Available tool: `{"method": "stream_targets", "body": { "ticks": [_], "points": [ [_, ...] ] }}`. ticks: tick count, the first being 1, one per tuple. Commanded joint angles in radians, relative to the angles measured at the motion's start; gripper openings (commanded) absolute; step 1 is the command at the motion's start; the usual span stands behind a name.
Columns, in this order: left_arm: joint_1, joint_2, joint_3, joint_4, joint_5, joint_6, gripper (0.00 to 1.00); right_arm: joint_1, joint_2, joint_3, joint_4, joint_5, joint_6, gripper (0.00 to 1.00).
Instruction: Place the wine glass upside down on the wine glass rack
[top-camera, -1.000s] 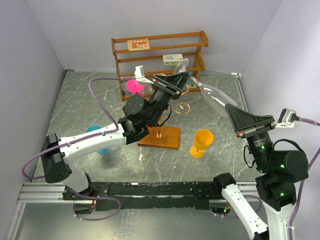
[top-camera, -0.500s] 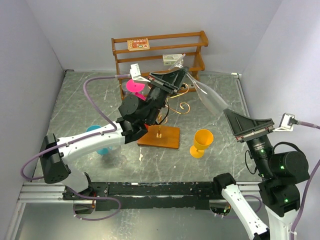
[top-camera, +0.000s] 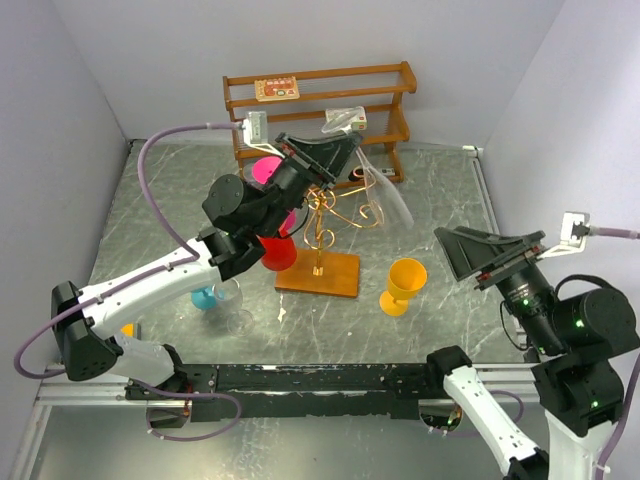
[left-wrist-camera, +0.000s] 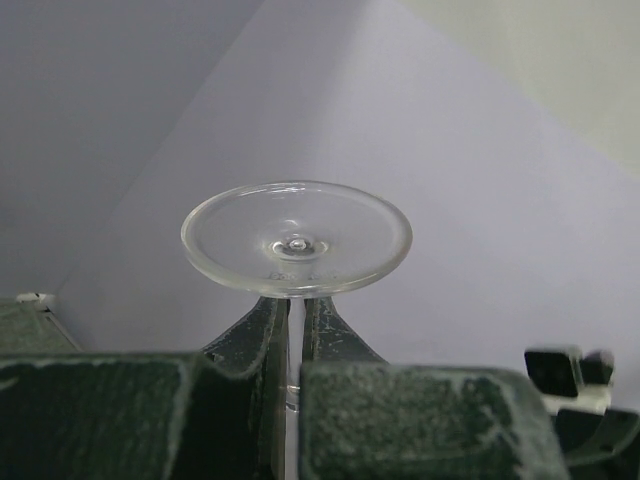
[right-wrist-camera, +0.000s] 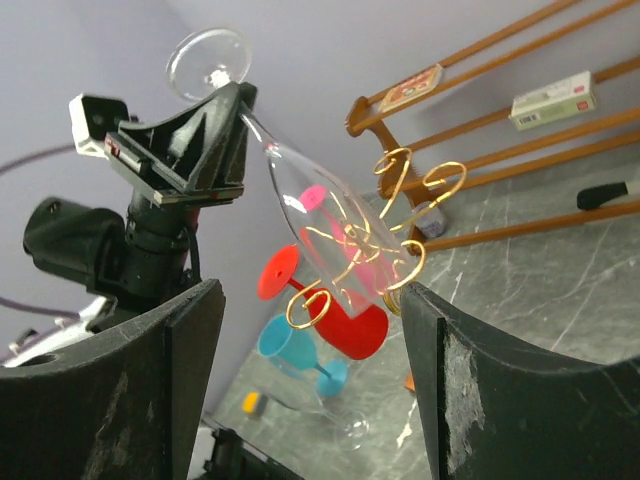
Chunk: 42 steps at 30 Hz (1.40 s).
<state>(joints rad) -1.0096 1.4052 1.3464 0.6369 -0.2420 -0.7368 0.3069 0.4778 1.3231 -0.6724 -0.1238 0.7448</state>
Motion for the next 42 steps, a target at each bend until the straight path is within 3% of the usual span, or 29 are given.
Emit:
{"method": "stream_targets", "body": {
  "ticks": [1, 9, 16, 22, 28, 36, 42],
  "points": [
    [0.000, -0.034, 0.064, -0.092, 0.264, 0.132, 0.07, -0.005, 0.079, 0.069, 0.022, -0.188, -0.177, 0.71],
    [0.000, -0.086, 0.079, -0.172, 0.537, 0.181, 0.07, -0.005, 0.169, 0.073, 0.184, -0.429, -0.170, 0.70],
    [0.000, -0.098, 0.066, -0.186, 0.677, 0.203, 0.07, -0.005, 0.253, 0.010, 0.358, -0.692, -0.110, 0.63],
    [0.000, -0.090, 0.044, -0.153, 0.724, 0.179, 0.07, -0.005, 0.288, -0.037, 0.428, -0.709, -0.075, 0.54],
    [0.000, -0.068, 0.051, -0.136, 0.746, 0.156, 0.07, -0.006, 0.330, -0.077, 0.465, -0.740, -0.070, 0.38],
    [0.000, -0.065, 0.045, -0.125, 0.742, 0.145, 0.07, -0.006, 0.329, -0.110, 0.527, -0.767, -0.041, 0.33],
    [0.000, -0.054, 0.032, -0.079, 0.754, 0.109, 0.07, -0.004, 0.344, -0.142, 0.584, -0.786, -0.013, 0.23]
  ]
}}
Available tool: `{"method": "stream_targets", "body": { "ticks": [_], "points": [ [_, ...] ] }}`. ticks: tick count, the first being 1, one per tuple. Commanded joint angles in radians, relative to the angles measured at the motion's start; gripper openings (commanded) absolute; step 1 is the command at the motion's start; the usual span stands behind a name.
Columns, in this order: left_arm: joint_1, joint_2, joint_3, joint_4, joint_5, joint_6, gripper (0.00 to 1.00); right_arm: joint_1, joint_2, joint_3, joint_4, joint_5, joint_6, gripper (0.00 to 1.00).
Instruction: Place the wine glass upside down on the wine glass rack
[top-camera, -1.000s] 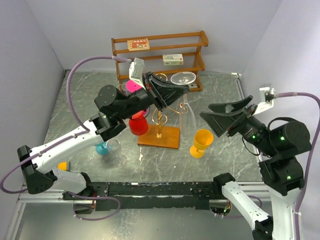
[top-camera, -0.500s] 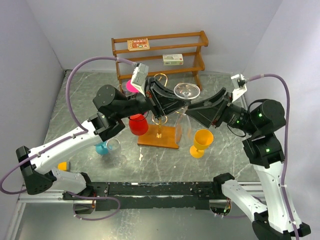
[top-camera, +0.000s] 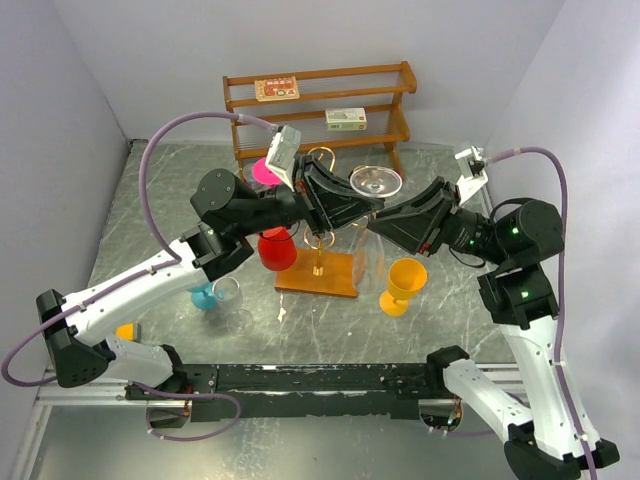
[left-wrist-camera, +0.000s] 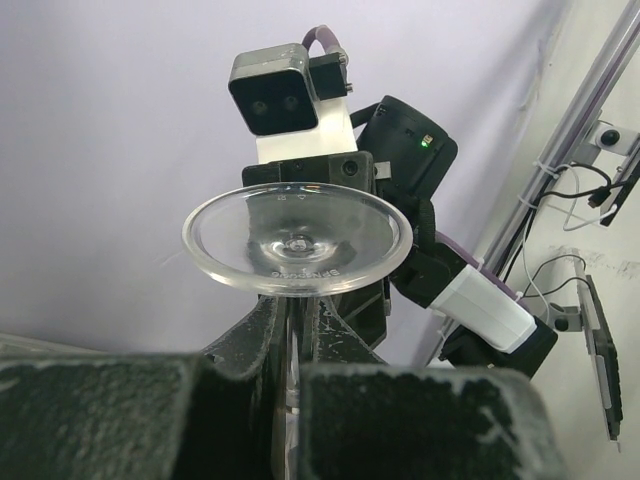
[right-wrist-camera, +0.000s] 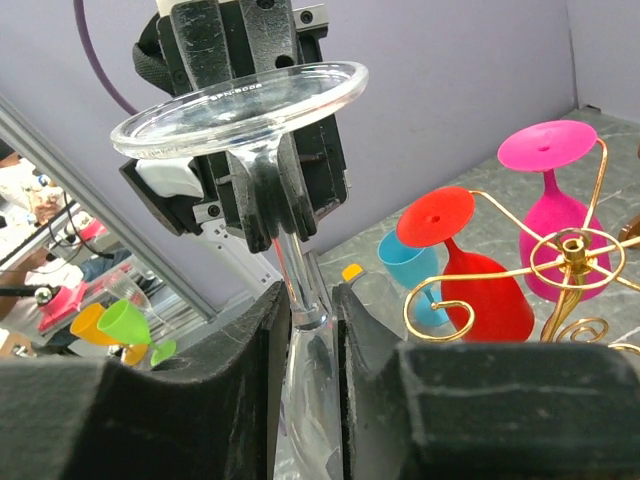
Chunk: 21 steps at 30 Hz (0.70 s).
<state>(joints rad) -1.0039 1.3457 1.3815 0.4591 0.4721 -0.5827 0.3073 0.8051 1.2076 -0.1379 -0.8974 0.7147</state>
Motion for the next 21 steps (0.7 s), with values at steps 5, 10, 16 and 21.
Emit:
{"method": "stream_targets", "body": {
  "ticks": [5, 10, 16, 21],
  "points": [
    [-0.006, 0.012, -0.003, 0.099, 0.027, -0.055, 0.07, -0.004, 0.025, -0.051, 0.108, -0.039, 0.044, 0.18],
    [-0.006, 0.012, -0.008, 0.090, 0.012, -0.057, 0.07, -0.004, 0.026, -0.062, 0.159, -0.058, 0.068, 0.08],
    [-0.006, 0.004, -0.023, 0.093, -0.008, -0.051, 0.07, -0.004, 0.034, -0.065, 0.172, -0.061, 0.069, 0.19],
    [-0.006, 0.004, -0.022, 0.090, -0.010, -0.051, 0.07, -0.004, 0.041, -0.069, 0.186, -0.063, 0.070, 0.22]
  ]
}}
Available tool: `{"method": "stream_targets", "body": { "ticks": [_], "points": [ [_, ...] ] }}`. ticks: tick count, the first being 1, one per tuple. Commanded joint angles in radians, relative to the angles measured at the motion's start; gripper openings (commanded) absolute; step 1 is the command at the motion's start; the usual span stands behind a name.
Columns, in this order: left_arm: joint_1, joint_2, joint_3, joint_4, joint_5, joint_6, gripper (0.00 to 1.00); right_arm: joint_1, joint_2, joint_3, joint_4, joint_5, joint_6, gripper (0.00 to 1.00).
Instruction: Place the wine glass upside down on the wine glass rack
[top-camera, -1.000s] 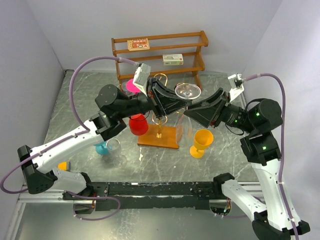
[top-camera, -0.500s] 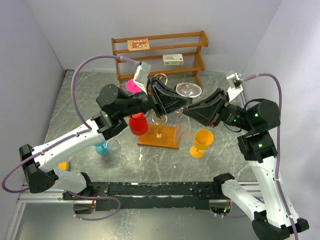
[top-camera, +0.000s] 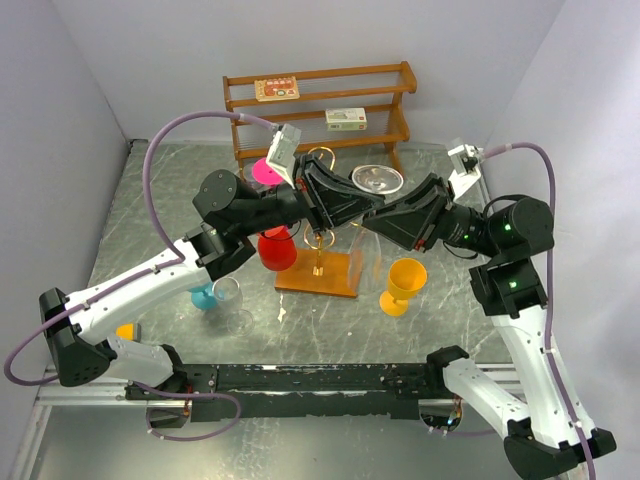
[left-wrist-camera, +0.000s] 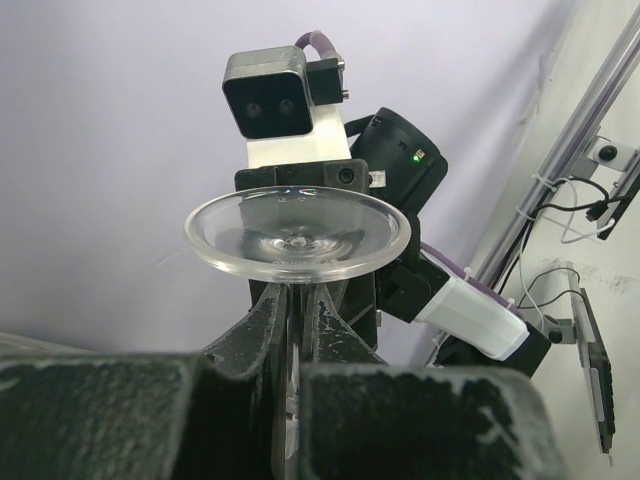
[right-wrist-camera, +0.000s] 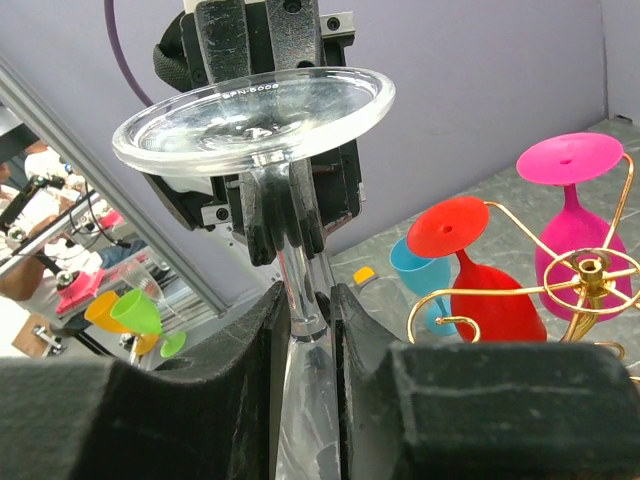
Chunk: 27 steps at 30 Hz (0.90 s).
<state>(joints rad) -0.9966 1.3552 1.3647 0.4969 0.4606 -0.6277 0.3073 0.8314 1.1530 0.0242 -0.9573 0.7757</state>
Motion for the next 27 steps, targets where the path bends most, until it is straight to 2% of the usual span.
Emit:
{"method": "stream_targets", "body": {
  "ticks": [1, 3, 5, 8, 10, 12, 19, 22, 27],
  "points": [
    [-0.013, -0.005, -0.006, 0.053, 0.001, -0.006, 0.07, -0.004, 0.017, -0.016, 0.027, -0.003, 0.012, 0.22],
    [-0.013, -0.007, -0.009, 0.050, -0.005, -0.004, 0.07, -0.004, 0.021, -0.017, 0.030, -0.004, 0.010, 0.21],
    [-0.013, -0.009, -0.012, 0.044, -0.013, -0.001, 0.07, -0.005, 0.021, -0.016, 0.022, 0.002, 0.003, 0.15],
    [-0.014, -0.018, -0.017, 0.032, -0.029, 0.005, 0.07, -0.005, 0.016, -0.014, 0.003, 0.016, -0.017, 0.00],
    [-0.013, -0.028, -0.021, 0.013, -0.052, 0.011, 0.09, -0.005, 0.012, -0.006, -0.027, 0.037, -0.046, 0.00],
    [-0.013, -0.041, -0.025, -0.020, -0.077, 0.022, 0.17, -0.004, 0.005, 0.013, -0.078, 0.064, -0.094, 0.00],
    [-0.013, -0.163, -0.112, -0.153, -0.206, 0.097, 0.54, -0.004, -0.032, 0.078, -0.308, 0.241, -0.310, 0.00],
    [-0.013, -0.247, -0.149, -0.237, -0.296, 0.136, 0.61, -0.005, -0.047, 0.104, -0.403, 0.374, -0.400, 0.00],
    [-0.014, -0.398, -0.192, -0.398, -0.461, 0.204, 0.64, -0.004, -0.067, 0.112, -0.475, 0.616, -0.511, 0.00]
  ]
}}
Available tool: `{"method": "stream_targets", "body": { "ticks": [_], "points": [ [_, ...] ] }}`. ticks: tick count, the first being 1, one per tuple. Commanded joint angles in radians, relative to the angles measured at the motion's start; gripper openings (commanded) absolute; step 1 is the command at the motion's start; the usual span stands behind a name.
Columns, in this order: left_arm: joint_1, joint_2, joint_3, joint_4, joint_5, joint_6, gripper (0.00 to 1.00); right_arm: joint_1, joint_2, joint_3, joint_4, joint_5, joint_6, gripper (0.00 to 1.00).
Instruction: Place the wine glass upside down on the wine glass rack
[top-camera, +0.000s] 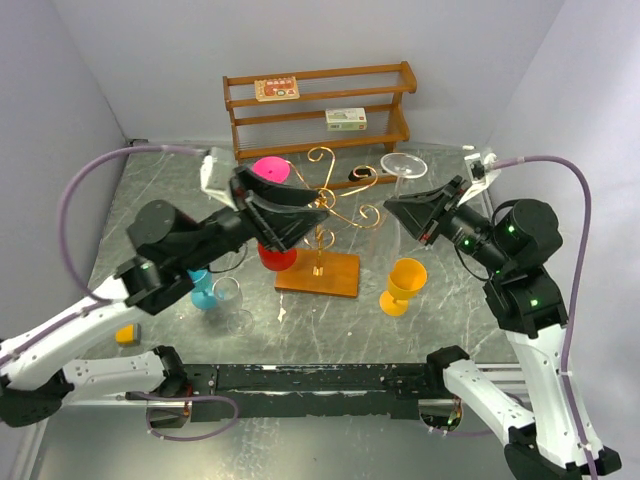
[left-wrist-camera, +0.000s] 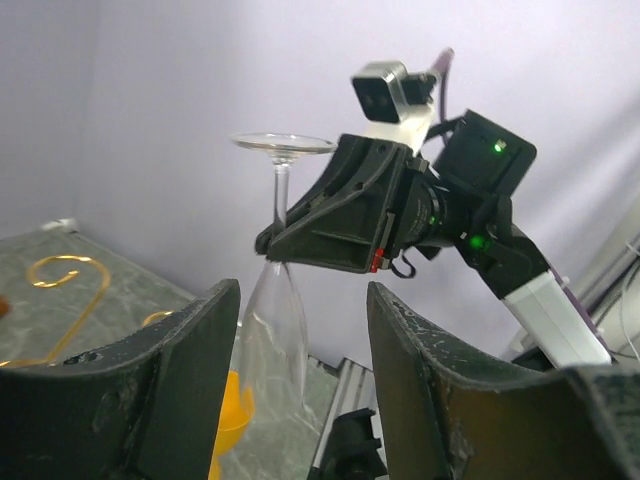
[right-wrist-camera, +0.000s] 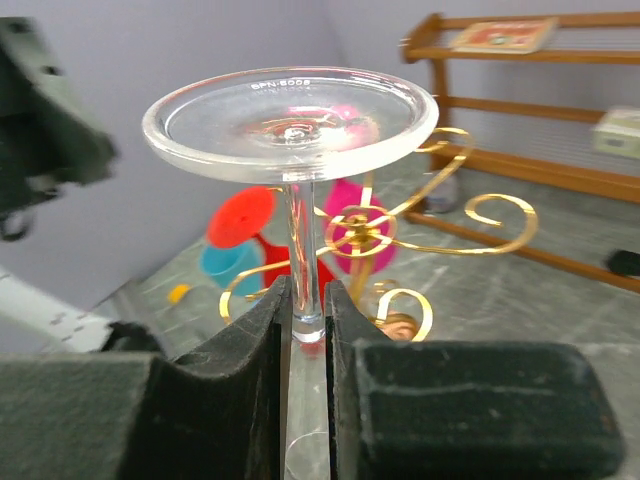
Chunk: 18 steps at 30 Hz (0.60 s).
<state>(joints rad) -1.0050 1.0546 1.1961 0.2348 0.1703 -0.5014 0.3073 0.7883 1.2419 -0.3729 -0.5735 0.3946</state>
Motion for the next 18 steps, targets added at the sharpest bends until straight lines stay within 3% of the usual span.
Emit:
{"method": "stream_targets", "body": {
  "ticks": [1, 5, 12, 18],
  "points": [
    [-0.004, -0.130, -0.031, -0.170, -0.206, 0.089, 0.64, -0.004, -0.027, 0.019, -0.082, 0.275, -0.143, 0.00],
    [-0.004, -0.267, -0.072, -0.301, -0.340, 0.112, 0.66, -0.004, -0.023, 0.004, -0.079, 0.424, -0.174, 0.00],
    [-0.004, -0.431, -0.117, -0.476, -0.547, 0.126, 0.68, -0.004, 0.026, -0.083, 0.046, 0.535, -0.186, 0.00],
    [-0.004, -0.498, -0.111, -0.627, -0.605, 0.099, 0.68, -0.005, 0.115, -0.115, 0.198, 0.545, -0.231, 0.00]
  ]
}}
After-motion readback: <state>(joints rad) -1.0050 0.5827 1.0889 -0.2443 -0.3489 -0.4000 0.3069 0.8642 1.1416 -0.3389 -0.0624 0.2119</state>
